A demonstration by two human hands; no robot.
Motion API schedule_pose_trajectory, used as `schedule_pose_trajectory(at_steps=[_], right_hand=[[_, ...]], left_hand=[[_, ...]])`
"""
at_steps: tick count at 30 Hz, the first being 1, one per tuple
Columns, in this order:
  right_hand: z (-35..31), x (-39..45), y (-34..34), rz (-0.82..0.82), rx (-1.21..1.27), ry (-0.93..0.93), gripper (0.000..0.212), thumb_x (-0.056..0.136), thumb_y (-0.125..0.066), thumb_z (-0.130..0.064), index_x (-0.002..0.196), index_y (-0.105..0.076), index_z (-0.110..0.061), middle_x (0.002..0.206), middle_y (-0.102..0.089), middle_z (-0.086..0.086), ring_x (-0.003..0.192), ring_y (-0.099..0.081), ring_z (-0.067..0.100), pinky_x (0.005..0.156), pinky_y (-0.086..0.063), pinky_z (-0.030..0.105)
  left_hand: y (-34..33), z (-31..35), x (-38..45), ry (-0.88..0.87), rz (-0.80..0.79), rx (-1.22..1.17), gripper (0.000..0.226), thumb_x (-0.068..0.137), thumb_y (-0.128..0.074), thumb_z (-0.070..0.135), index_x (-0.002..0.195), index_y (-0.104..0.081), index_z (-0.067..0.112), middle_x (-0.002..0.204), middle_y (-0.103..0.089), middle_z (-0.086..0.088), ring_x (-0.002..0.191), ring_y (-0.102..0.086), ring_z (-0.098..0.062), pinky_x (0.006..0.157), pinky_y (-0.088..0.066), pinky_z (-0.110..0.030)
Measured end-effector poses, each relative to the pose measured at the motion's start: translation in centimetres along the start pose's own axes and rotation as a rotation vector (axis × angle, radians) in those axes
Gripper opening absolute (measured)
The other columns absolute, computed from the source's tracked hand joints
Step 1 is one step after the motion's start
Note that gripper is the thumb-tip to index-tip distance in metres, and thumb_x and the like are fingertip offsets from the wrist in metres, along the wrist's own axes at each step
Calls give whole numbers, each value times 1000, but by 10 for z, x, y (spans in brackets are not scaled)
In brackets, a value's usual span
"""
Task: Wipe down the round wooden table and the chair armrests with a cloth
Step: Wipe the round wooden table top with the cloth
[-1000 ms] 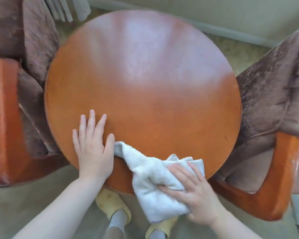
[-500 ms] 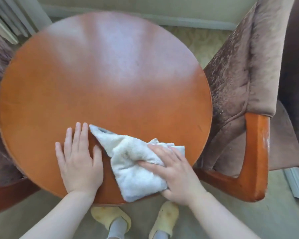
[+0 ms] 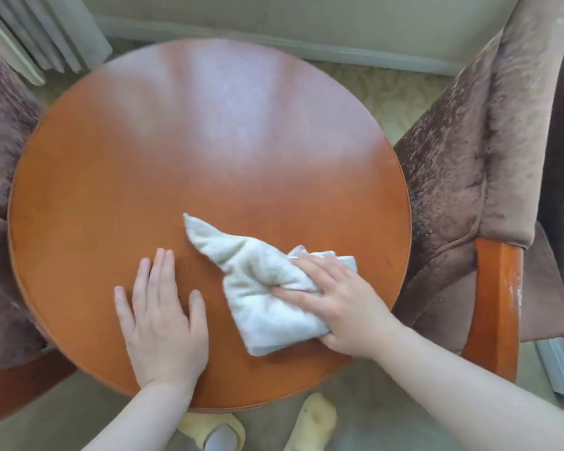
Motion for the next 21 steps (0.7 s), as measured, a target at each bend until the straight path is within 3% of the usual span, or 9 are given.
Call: schedule_pose_trajectory(at_steps=[3,6,8,9,11,15,17,19,21], right_hand=[[93,-35,21,7,-22,-233,63,77,-56,-34,139,-45,-32,140,-48,17,129,-43,37,100,-43,55],[127,17,19,301,-46,-1049,58,84,-48,-42,141,-39,-33,140,-41,17,130,-37,36,105,-34,53],[109,71,15,458,251,-1501,59,84,-49,-38,142,-36,-40,150,-29,15,139,-23,34,112,-19,55],[99,95,8,517,406,-1464,61,83,-51,-36,142,-35,-42,153,-24,15,142,-18,35,113,-13,57],[68,121,4,453,209,-1319,64,80,-56,-32,141,-39,-42,153,-26,16,142,-19,36,112,-15,60],[34,68,3,76,-87,87,67,75,-52,-25,139,-45,-38,153,-34,17,141,-30,38,111,-26,61],[78,41,13,-140,-238,459,69,75,-55,-26,141,-42,-40,156,-28,13,145,-25,33,115,-22,57],[129,64,31,-123,-216,242,65,75,-51,-30,138,-43,-41,156,-29,11,143,-29,32,114,-22,56],[158,120,42,191,12,-450,59,79,-50,-31,137,-45,-40,154,-32,12,141,-30,33,113,-21,55]], left_hand=[[-3,8,3,3,-20,41,59,91,-33,34,147,-32,17,153,-36,-3,145,-22,-21,119,-5,-46],[-5,11,4,-10,-74,79,57,92,-32,37,147,-34,20,154,-34,-4,145,-21,-22,118,-7,-47],[-2,4,3,3,-72,76,57,91,-32,38,146,-36,20,154,-35,-3,145,-22,-22,118,-9,-48],[1,2,4,13,-70,67,58,91,-32,39,145,-38,20,153,-37,-3,144,-24,-22,118,-10,-48],[3,2,6,29,-68,43,58,88,-33,40,142,-43,22,149,-42,-1,141,-28,-22,116,-14,-47],[11,2,28,59,-61,-32,49,86,-48,31,134,-51,23,140,-49,0,129,-35,-25,106,-25,-49],[13,-1,44,75,-72,-30,44,91,-53,23,134,-51,23,145,-45,-1,134,-33,-26,109,-22,-51],[12,-2,59,120,-68,-32,46,92,-53,22,138,-48,25,151,-39,1,140,-27,-24,114,-17,-49],[9,0,67,206,-24,-34,46,95,-47,25,141,-45,26,153,-36,3,143,-22,-21,117,-13,-47]])
Point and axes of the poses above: each hand's wrist, its own x-axis towards the middle knuckle, its own y-axis out of the back of the hand, z = x × y, the point moved 5 cm from there along x, towards the middle knuckle
